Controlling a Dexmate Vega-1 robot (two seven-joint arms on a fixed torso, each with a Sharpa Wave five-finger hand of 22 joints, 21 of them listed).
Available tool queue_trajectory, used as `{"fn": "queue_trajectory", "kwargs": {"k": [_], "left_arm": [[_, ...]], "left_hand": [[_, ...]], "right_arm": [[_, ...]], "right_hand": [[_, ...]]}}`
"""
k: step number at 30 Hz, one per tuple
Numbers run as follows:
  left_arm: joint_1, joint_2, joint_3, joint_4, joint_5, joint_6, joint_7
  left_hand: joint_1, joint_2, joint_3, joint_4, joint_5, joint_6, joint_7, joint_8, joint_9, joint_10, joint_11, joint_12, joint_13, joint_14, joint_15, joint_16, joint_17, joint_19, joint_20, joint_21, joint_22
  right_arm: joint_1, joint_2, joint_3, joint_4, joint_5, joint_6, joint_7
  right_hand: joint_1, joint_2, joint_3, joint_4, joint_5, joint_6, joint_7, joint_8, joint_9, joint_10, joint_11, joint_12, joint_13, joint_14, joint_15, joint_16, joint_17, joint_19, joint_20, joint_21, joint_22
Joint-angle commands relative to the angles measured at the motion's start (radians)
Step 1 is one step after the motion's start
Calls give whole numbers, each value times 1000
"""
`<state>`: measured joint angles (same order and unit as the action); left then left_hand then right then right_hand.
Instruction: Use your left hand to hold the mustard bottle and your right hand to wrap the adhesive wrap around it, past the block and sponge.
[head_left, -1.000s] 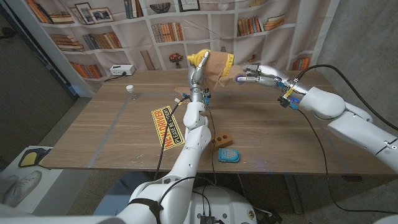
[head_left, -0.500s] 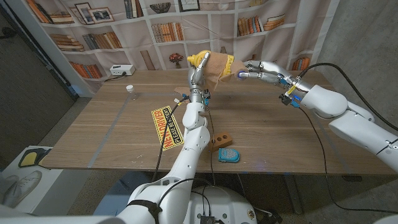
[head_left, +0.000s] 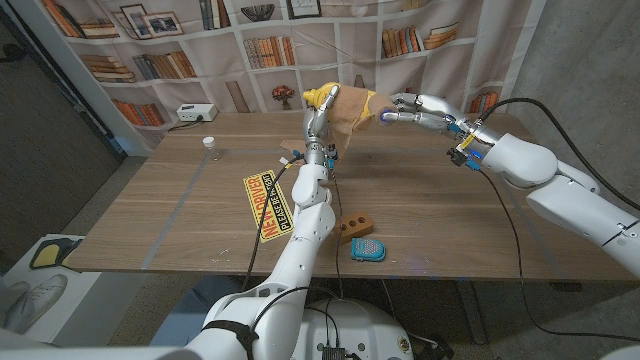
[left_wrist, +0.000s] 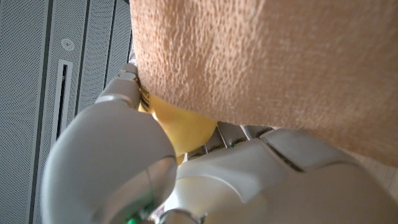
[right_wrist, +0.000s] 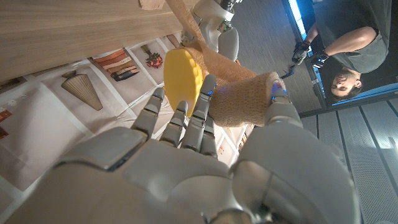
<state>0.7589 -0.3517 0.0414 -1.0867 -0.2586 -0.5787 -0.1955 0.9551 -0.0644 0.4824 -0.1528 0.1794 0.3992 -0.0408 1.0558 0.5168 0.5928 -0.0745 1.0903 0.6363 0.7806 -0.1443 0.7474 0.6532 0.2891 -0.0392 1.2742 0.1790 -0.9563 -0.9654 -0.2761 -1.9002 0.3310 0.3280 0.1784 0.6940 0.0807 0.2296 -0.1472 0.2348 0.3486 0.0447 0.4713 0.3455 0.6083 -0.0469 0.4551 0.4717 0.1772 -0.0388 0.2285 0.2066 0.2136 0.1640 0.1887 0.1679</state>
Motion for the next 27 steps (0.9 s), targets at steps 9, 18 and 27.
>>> {"fn": "queue_trajectory", "kwargs": {"k": [9, 18, 27], "left_arm": [[-39, 16, 6, 69, 34, -32, -12], [-35, 7, 3, 76, 51, -58, 17], [-36, 0, -7, 88, 63, -91, 63]], "left_hand": [[256, 237, 3, -9, 14, 16, 2, 6, -8, 14, -4, 1, 3, 7, 7, 7, -1, -4, 3, 11, 4], [259, 234, 2, -10, 17, 25, 2, 8, -13, 19, -5, 0, 6, 12, 6, 10, -3, -2, 3, 14, 4], [259, 233, -1, -9, 18, 25, 0, 10, -16, 25, -2, -4, 4, 11, 4, 11, -4, -2, 4, 16, 3]], "right_arm": [[73, 37, -43, 47, -15, 26, 50], [62, 36, -23, 45, -51, 39, 5], [29, 25, 0, 25, -89, 39, -43]], "right_hand": [[4, 7, 6, 2, 7, 109, -103, 2, 4, 6, -2, -3, 2, 5, -44, -2, 5, -1, -5, -2, 2], [4, 6, 6, 1, 7, 108, -103, 1, 4, 6, -2, -4, 2, 4, -43, -2, 5, -3, -1, -2, 2], [5, 4, 6, 0, 7, 109, -104, 0, 4, 7, -4, -4, 2, 3, -44, -3, 4, -4, 3, -2, 2]]}}
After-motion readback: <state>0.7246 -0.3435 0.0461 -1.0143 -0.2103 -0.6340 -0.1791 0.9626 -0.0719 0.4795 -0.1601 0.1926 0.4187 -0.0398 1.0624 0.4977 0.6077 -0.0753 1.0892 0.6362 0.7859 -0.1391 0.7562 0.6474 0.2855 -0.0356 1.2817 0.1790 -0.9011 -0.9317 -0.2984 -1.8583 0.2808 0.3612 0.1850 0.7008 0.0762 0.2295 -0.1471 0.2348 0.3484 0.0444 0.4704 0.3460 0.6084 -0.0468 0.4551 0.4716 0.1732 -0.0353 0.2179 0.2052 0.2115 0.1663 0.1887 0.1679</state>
